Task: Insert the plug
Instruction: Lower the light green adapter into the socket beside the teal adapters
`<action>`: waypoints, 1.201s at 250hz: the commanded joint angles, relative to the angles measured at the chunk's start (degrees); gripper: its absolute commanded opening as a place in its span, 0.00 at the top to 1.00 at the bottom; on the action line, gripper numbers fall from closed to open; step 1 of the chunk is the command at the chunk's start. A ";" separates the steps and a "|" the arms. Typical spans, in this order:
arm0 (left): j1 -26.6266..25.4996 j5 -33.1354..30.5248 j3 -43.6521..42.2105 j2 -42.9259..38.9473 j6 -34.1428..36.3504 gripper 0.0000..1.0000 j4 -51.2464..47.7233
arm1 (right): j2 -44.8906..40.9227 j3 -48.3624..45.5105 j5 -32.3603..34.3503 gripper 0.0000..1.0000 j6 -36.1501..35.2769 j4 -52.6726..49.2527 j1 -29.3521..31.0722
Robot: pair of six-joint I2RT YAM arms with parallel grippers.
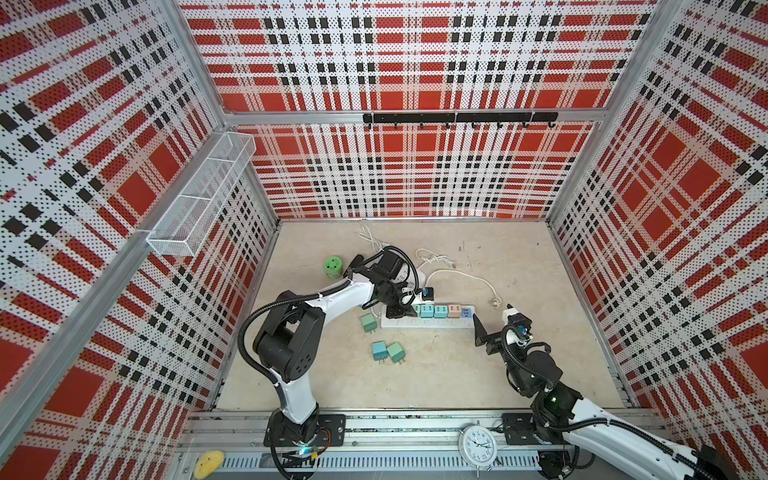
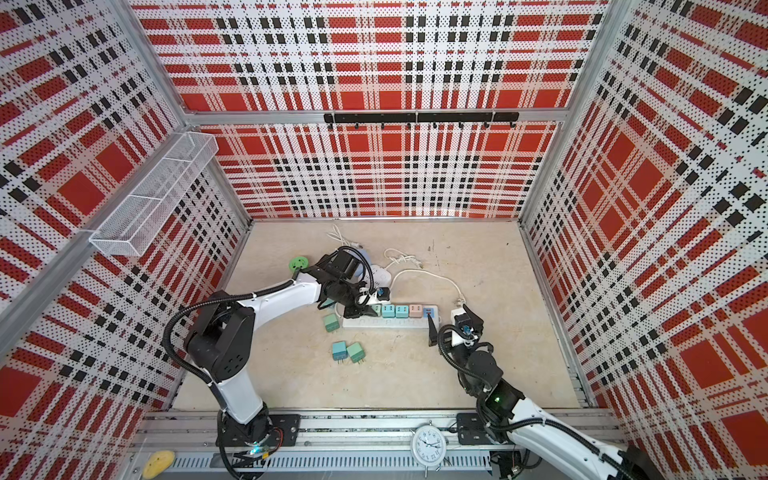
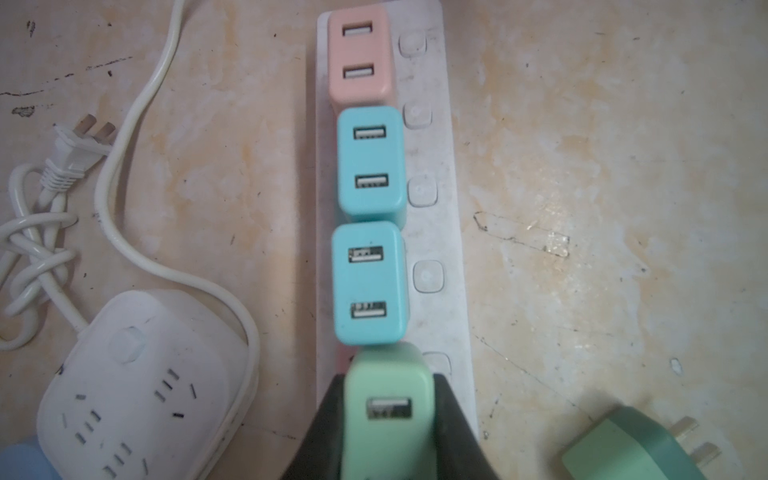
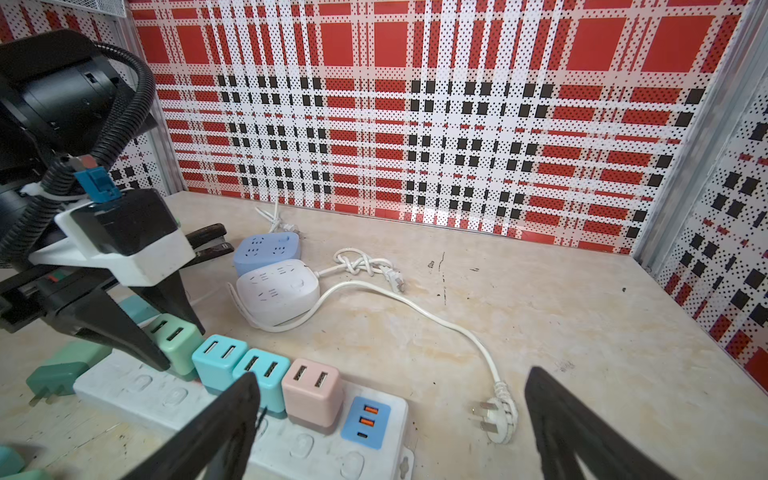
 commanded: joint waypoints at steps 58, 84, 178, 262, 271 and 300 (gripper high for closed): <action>0.01 9.79 4.06 2.32 -4.78 1.00 -2.40 | -0.22 -0.74 -0.15 0.00 -0.11 2.21 -0.26; 0.27 9.38 5.30 3.43 -6.93 1.00 -2.44 | 0.00 -0.73 0.59 0.00 0.07 2.34 -0.25; 0.16 1.63 4.11 3.25 -6.66 1.00 1.03 | -0.65 -0.73 0.01 0.00 0.37 1.53 -0.29; -0.73 -0.01 3.18 3.37 -3.41 1.00 -0.05 | -0.67 -0.73 0.01 0.00 0.29 1.42 -0.32; -1.47 -0.59 3.28 3.69 -2.41 1.00 -1.17 | -0.67 -0.66 -0.08 0.00 0.24 1.51 -0.25; -3.17 -1.62 3.80 4.27 0.09 1.00 -4.22 | -0.46 -0.73 0.45 0.00 0.24 1.76 -0.27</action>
